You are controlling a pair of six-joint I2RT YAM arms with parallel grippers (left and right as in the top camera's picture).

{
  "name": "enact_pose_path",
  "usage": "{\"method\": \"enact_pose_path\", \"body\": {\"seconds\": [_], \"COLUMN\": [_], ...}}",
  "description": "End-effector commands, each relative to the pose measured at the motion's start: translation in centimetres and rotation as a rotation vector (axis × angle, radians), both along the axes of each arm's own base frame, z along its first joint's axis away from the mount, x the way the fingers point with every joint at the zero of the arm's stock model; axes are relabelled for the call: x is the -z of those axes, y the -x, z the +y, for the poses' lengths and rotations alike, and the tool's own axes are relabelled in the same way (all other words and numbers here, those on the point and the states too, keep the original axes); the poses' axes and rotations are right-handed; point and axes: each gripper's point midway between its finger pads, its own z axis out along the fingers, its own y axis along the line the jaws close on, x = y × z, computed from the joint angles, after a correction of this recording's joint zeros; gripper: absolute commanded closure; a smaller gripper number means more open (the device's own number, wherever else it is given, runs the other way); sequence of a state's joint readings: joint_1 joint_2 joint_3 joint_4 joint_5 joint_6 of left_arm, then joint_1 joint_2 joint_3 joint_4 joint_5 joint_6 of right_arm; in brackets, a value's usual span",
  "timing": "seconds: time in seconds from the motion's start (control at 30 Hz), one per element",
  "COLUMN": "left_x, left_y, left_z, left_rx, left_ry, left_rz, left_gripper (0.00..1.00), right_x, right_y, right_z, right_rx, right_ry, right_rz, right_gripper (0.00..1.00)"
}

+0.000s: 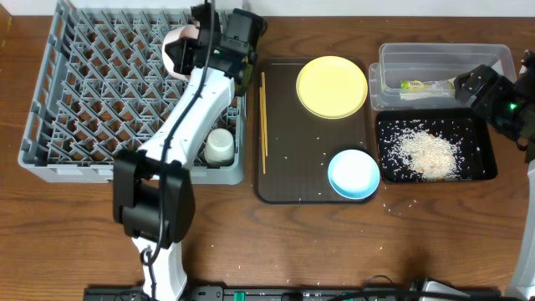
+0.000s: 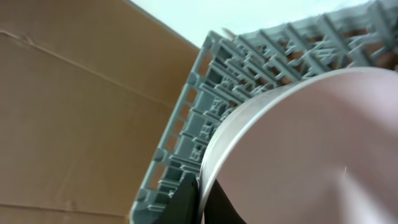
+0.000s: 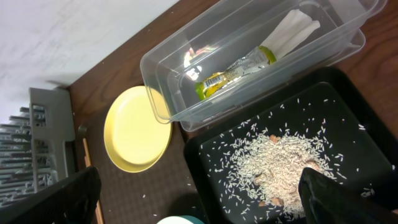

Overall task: Sort waste into correct bins and load items into the dishwasher
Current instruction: 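Lift the white bowl and place it upright in the dish rack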

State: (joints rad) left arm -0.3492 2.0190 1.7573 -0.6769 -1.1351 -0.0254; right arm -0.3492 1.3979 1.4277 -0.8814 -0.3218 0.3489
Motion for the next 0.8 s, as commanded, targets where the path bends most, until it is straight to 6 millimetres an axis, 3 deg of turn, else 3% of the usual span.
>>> {"method": "enact_pose_path", "body": {"seconds": [0.0, 0.17, 0.37, 0.77], "left_x": [-0.9, -1.1, 1.1, 3.4], "left_y": [1.0, 2.2, 3.5, 5.1], "left_z": [0.2, -0.7, -2.3, -1.8], "left_rx": [-0.047, -0.062, -0.034, -0.053], "left_ry": [-0.101, -0.178, -0.186, -0.209], "left_rz": [-0.020, -0.036, -0.031, -0.057], "left_gripper": [0.93, 0.93, 0.93, 0.93], "right_x": [-0.8, -0.8, -0.8, -0.8], "right_y": [-0.1, -0.1, -0.1, -0.1], "right_z": [-0.1, -0.1, -0.1, -0.1], "right_rx": [0.005, 0.005, 0.005, 0.005], "right_ry": [-0.001, -0.001, -0.001, 0.000], "right_rz": [-0.018, -0.018, -0.018, -0.018], "right_gripper": [0.01, 0.01, 0.01, 0.01]}}
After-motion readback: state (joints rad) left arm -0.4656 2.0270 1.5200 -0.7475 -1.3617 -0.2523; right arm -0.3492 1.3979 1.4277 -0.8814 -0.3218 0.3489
